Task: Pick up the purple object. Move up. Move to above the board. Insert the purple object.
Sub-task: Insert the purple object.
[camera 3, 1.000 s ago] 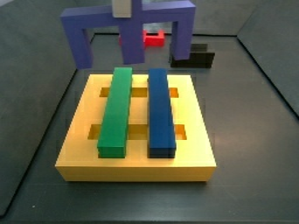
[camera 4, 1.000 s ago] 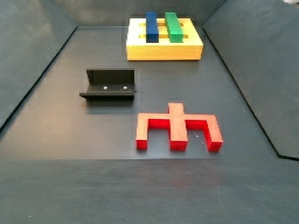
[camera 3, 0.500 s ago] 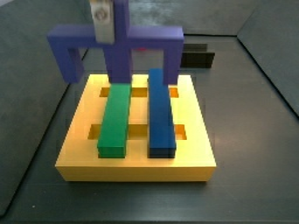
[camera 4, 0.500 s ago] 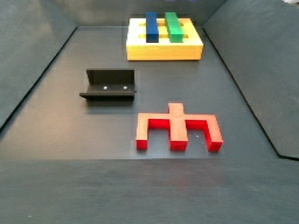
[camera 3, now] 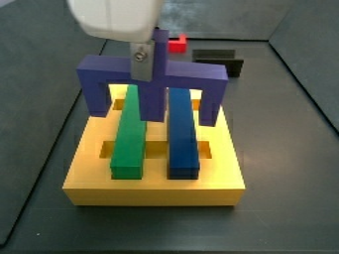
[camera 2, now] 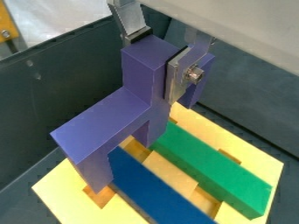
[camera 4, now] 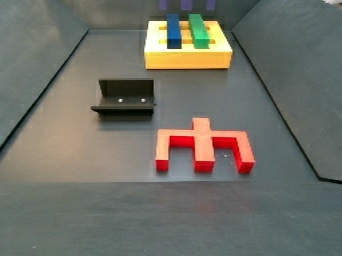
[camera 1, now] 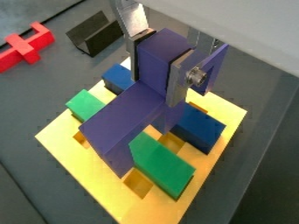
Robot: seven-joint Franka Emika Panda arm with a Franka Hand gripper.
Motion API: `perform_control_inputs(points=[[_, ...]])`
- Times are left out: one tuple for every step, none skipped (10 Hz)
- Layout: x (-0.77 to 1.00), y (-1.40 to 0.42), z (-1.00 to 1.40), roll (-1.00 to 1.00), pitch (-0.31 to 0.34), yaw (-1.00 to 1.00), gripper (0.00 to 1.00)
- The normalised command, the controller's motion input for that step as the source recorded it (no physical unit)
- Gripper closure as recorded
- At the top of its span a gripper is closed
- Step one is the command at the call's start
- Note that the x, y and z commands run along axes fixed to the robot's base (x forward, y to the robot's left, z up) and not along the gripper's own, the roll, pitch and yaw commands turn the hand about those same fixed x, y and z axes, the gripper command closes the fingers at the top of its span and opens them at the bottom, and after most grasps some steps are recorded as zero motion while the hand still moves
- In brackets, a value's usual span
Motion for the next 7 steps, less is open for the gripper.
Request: perform_control_inputs(points=[[0.22,-0.03,-0.16,0.0,0.089,0.0,1.0],[0.07,0.0,-0.07,0.05,0.043,0.0,1.0],[0.01,-0.01,-0.21,0.09,0.041,0.0,1.0],[0.05,0.0,-0.21,0.09,0.013,0.0,1.0],[0.05,0.0,-0.23,0.09,0.0,0.0,1.0],[0.12,0.0,-0.21,0.08,0.0,0.0,1.0],[0.12,-0.05,-0.19,0.06,-0.021,0.03,1.0]])
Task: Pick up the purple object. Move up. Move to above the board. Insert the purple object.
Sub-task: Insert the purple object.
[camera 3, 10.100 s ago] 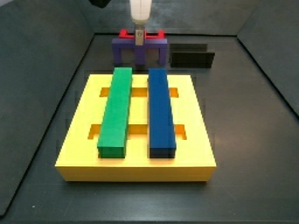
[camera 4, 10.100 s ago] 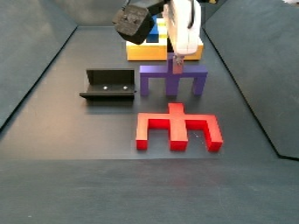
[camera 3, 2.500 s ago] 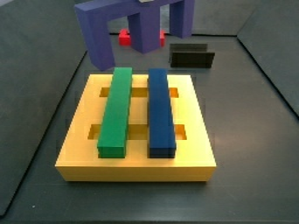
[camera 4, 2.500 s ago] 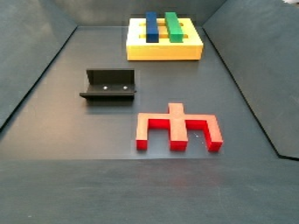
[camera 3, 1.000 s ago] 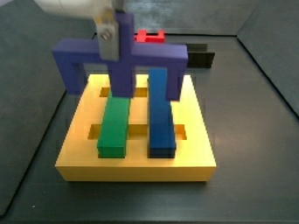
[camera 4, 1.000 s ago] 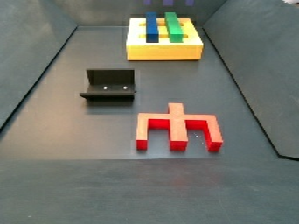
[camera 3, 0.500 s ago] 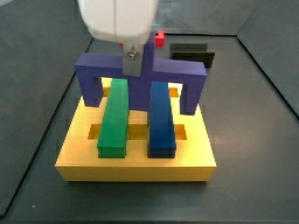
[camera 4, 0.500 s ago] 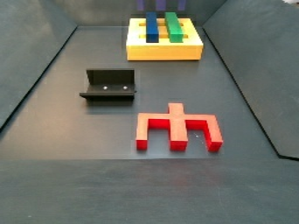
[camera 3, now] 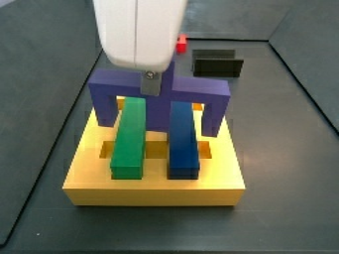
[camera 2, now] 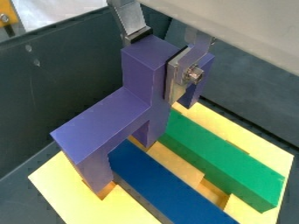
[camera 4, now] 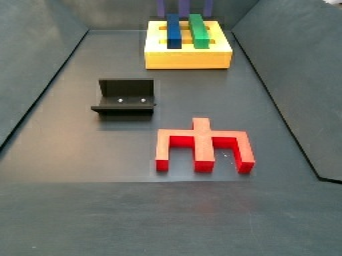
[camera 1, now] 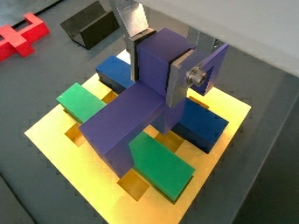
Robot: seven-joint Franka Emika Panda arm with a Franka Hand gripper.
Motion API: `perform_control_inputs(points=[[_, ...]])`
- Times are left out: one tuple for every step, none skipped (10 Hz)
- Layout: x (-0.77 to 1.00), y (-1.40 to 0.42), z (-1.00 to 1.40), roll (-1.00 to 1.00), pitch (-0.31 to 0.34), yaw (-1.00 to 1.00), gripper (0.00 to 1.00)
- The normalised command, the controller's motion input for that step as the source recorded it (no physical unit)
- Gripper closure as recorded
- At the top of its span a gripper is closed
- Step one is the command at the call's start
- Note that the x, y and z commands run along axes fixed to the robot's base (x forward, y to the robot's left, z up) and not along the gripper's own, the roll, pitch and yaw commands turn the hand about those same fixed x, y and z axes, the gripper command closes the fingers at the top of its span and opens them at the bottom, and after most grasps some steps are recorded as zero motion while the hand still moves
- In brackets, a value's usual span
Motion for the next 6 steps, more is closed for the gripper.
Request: perform_control_inputs(points=[[0.1,-0.06,-0.17,0.04,-0.033,0.04,1.0],[0.13,-0.05,-0.2,0.05,-0.027,0.05,1.0],[0.16,-0.05,-0.22,0.07,-0.011,0.05,1.0],[0.18,0.0,-0.19,0.03,-0.034,0.06,1.0],[0.21,0.0,-0.2,0.04,-0.033,0.08,1.0],[0.12,0.0,-0.23,0.08,-0.011,0.08,1.0]])
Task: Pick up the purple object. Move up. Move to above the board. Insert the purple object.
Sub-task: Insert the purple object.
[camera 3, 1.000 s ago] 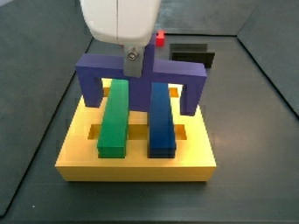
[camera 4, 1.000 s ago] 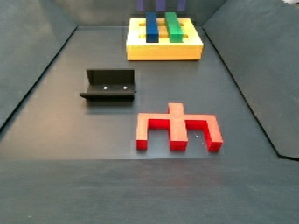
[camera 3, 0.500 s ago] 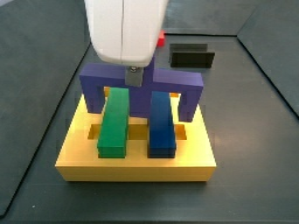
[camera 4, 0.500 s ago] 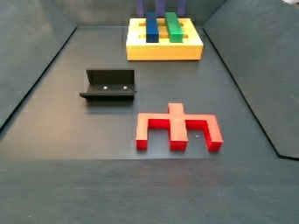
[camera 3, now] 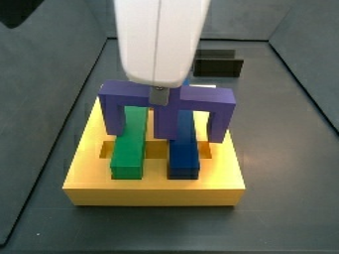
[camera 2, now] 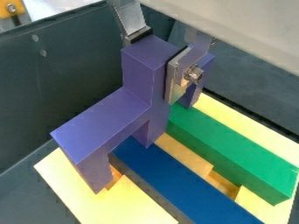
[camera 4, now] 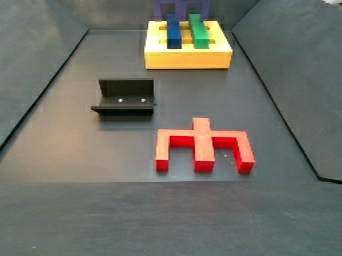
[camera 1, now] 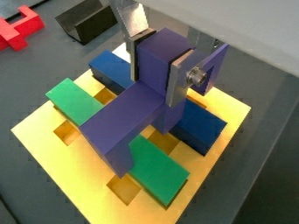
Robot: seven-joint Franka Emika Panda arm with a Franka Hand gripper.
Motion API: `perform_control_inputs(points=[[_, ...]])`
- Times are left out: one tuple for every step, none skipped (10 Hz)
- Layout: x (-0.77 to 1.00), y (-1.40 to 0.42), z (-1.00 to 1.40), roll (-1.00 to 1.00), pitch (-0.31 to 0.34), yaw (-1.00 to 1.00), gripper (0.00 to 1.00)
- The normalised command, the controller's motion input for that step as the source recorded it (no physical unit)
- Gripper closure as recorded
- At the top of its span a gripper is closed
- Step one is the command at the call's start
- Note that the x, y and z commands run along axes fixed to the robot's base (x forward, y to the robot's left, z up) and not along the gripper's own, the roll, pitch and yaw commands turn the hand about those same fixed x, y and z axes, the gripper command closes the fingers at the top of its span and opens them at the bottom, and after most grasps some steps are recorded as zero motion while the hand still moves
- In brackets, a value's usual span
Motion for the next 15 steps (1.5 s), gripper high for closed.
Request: perform_control_inputs(points=[[-0.08,0.0,-0.06,0.13,0.0,0.17,1.0],[-0.09,0.0,0.02,0.05,0.021,0.12,1.0],[-0.11,0.0,0.12,0.06,0.043,0.17,1.0],[-0.13,-0.05,0.09,0.1,0.043,0.19,1.0],[-0.07,-0.07,0.01,0.16,0.024,0.14,1.0],[-0.1,-0.03,0.0,0.2,0.016,0.03,1.0],[-0.2,-0.05,-0.01,0.2,0.0,0.0,1.0],[-0.16,-0.07,-0.01,0.2,0.0,0.0,1.0],[-0.11,-0.07,-0.07,0.18,0.0,0.0,1.0],[-0.11,-0.13,-0.14,0.17,0.0,0.0,1.0],[0.02,-0.09,-0.23,0.1,-0.026,0.09,1.0],[0.16,-0.03,-0.27,0.08,-0.016,0.09,1.0],[0.14,0.0,-0.29,0.08,-0.004,0.06,1.0],[0.13,0.0,-0.32,0.08,-0.001,0.06,1.0],[0.16,0.0,-0.36,0.08,-0.007,0.06,1.0]])
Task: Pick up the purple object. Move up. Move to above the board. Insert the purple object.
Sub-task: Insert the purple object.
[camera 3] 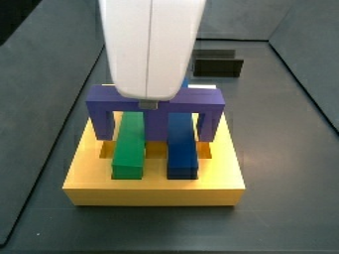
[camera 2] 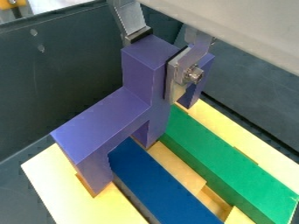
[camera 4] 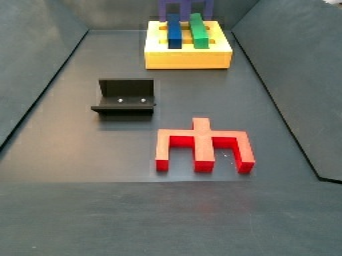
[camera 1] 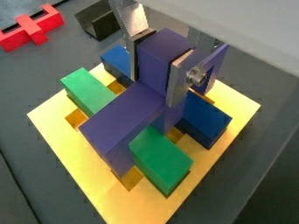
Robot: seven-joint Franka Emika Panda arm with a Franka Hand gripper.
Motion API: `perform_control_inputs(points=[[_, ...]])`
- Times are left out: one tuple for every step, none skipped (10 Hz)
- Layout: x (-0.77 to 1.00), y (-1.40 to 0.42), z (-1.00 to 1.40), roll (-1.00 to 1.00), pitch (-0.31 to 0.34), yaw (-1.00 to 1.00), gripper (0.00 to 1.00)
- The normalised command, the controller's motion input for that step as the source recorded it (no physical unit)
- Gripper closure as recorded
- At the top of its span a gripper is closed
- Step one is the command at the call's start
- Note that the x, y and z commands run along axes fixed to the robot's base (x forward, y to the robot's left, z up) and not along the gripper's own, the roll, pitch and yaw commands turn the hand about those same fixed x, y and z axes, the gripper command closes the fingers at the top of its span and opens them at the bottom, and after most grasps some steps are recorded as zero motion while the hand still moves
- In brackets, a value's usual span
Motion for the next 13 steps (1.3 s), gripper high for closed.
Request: perform_control_inputs(points=[[0.11,0.0,-0.44,0.05,-0.031,0.05,1.0],[0.05,0.0,-0.39,0.04,-0.027,0.05,1.0],[0.01,0.0,-0.07,0.0,0.0,0.02,1.0],[0.06,-0.05,0.01,0.02,0.0,0.01,1.0],[0.0,-0.05,0.1,0.02,0.0,0.0,1.0],[0.0,-0.03,0.19,0.05,0.04,0.0,1.0],[0.05,-0.07,0.33,0.08,0.1,0.0,1.0],[0.03,-0.04,0.32,0.07,0.139,0.0,1.0],[0.01,-0.05,0.05,0.11,0.123,0.0,1.0],[0.0,-0.01,0.0,0.11,0.106,0.0,1.0],[0.01,-0.01,-0.01,0.12,0.09,0.0,1.0],[0.08,-0.03,-0.06,0.08,0.061,0.0,1.0],[0.23,0.0,-0.08,0.02,0.02,0.0,1.0]])
